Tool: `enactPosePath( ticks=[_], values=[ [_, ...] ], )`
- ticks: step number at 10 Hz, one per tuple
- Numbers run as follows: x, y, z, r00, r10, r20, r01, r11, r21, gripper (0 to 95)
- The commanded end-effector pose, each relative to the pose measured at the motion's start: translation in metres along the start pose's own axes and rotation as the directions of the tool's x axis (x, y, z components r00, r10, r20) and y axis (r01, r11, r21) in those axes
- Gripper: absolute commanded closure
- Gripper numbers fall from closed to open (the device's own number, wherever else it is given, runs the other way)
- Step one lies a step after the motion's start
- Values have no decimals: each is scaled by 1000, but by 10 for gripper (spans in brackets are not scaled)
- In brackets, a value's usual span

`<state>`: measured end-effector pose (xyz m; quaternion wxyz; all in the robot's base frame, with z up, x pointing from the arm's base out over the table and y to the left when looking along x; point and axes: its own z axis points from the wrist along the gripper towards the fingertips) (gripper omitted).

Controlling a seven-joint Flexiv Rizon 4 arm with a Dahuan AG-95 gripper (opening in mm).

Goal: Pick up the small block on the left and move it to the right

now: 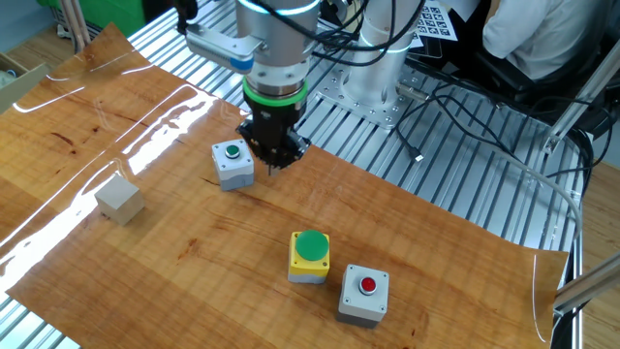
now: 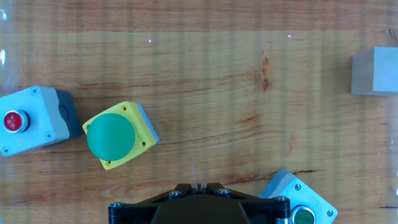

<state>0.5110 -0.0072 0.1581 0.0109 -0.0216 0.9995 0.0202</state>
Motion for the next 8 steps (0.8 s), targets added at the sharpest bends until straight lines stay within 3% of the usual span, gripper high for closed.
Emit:
enactPosePath(
  ticks=[1,8],
  values=[
    [-10,-9,4,1000,-17,2,17,1000,0,950],
    [-49,-64,13,995,-95,8,95,995,4,950]
  ],
)
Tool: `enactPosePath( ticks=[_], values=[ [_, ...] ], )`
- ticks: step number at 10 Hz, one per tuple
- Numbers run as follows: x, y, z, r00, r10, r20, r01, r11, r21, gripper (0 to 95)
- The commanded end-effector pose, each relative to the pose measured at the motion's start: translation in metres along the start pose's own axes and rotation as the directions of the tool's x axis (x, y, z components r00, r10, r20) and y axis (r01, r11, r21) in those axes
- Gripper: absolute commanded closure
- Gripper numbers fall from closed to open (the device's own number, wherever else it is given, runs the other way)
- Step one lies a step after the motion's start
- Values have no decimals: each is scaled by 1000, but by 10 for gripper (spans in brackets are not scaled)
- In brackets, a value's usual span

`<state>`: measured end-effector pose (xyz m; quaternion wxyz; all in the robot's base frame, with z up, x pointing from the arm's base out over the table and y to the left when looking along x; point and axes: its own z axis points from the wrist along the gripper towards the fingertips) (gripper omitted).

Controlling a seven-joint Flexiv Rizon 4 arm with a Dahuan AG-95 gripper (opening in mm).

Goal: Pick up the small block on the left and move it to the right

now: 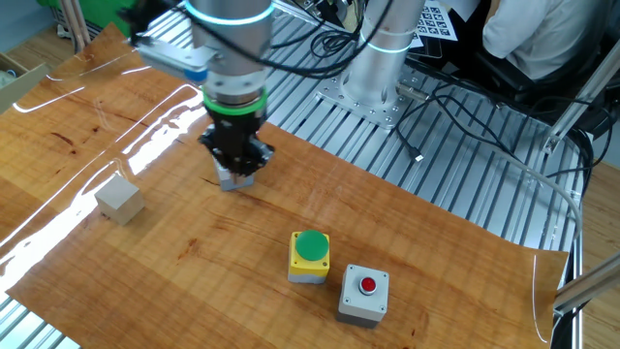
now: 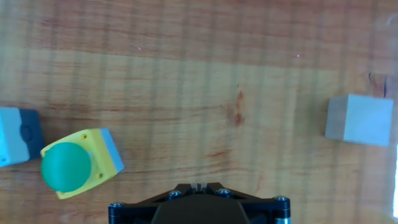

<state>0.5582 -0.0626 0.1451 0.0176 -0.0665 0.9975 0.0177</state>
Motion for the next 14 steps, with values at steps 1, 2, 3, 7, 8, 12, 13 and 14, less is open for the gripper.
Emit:
enactPosePath(
  ticks=[1,2,3,7,8,12,13,14],
  values=[
    [-6,-13,1,1000,-12,-4,12,1000,6,950],
    [-8,-21,2,1000,-24,-2,24,1000,8,950],
    [-9,-26,2,1000,-28,-2,28,1000,11,950],
    [-22,-59,3,999,-42,-12,42,998,46,950],
    [-23,-62,3,999,-44,-12,44,998,47,950],
    [-35,-96,12,998,-68,-10,68,998,17,950],
    [-37,-102,13,997,-77,-10,78,997,18,950],
    [-36,-108,23,998,-69,8,68,998,13,950]
  ],
)
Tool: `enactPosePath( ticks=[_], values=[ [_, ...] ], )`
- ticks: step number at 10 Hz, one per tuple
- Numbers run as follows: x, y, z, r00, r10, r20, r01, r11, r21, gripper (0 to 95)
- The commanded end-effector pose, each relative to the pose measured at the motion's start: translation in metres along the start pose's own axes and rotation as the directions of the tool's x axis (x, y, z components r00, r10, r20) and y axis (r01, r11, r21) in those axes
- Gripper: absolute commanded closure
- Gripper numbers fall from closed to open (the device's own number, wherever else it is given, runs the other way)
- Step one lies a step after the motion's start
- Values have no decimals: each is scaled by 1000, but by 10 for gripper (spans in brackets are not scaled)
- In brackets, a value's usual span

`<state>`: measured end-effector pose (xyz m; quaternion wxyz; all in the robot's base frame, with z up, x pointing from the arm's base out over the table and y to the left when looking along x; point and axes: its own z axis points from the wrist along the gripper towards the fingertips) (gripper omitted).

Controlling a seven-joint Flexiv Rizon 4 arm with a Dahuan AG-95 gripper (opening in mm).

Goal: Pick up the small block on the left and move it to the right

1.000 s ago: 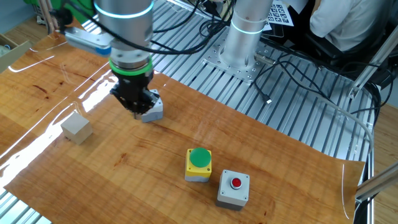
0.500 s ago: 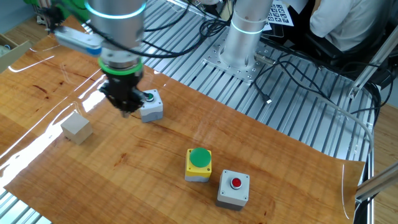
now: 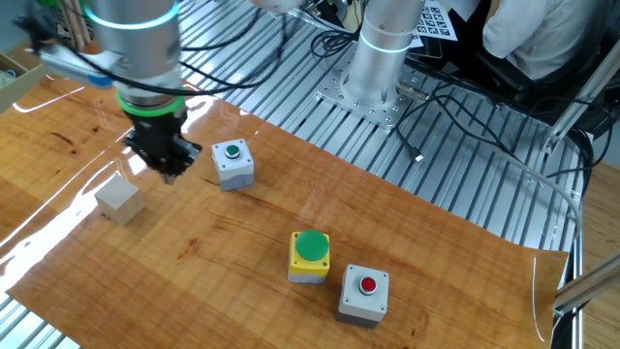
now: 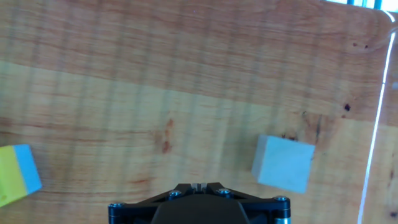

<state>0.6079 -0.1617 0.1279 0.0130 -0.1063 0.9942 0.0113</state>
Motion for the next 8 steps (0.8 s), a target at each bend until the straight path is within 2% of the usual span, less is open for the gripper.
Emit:
enactPosePath(
  ticks=[1,2,3,6,8],
  values=[
    [5,-7,20,999,8,34,-8,1000,3,950],
    [9,-9,28,999,5,35,-5,1000,5,950],
    [11,-10,29,1000,9,30,-9,1000,5,950],
    [12,-12,21,998,55,-6,-55,998,6,950],
    [13,-13,22,997,71,-24,-71,997,9,950]
  ],
)
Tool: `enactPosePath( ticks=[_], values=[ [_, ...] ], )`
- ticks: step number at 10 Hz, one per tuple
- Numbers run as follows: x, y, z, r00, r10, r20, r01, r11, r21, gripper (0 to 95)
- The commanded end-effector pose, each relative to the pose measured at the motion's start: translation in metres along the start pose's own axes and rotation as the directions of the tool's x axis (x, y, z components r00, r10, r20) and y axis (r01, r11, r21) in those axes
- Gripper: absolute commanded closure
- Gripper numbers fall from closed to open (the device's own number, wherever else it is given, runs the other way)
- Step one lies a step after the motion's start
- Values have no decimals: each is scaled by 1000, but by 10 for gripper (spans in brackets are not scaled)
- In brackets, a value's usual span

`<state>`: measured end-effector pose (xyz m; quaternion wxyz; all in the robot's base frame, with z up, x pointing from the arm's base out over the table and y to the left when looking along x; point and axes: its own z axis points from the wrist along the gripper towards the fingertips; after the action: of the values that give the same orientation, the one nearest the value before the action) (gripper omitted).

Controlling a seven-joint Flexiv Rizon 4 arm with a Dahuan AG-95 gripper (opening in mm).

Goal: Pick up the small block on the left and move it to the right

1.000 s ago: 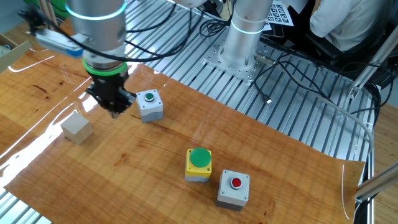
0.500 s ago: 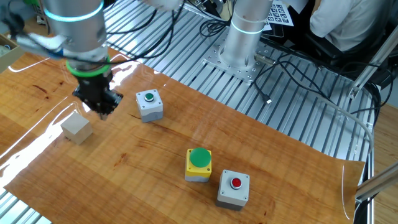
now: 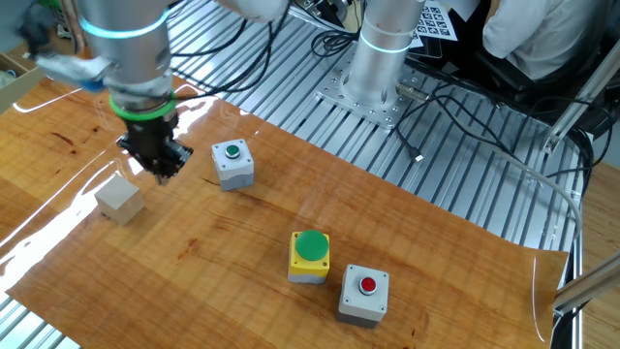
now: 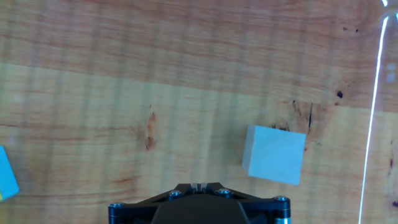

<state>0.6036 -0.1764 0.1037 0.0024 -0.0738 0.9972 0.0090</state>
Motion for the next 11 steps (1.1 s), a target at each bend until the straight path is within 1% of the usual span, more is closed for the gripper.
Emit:
enactPosePath(
  ticks=[1,3,5,6,7,8,10,11],
  values=[
    [5,1,0,1000,12,-3,-12,1000,5,950],
    [5,1,0,1000,18,1,-18,1000,4,950],
    [5,1,1,1000,16,-4,-15,1000,5,950],
    [5,1,1,1000,13,2,-13,1000,11,950],
    [5,1,1,1000,8,2,-8,1000,9,950],
    [5,1,1,1000,17,-2,-17,1000,14,950],
    [5,1,1,999,26,-37,-25,1000,7,950],
    [5,1,1,997,62,-44,-61,998,29,950]
  ],
)
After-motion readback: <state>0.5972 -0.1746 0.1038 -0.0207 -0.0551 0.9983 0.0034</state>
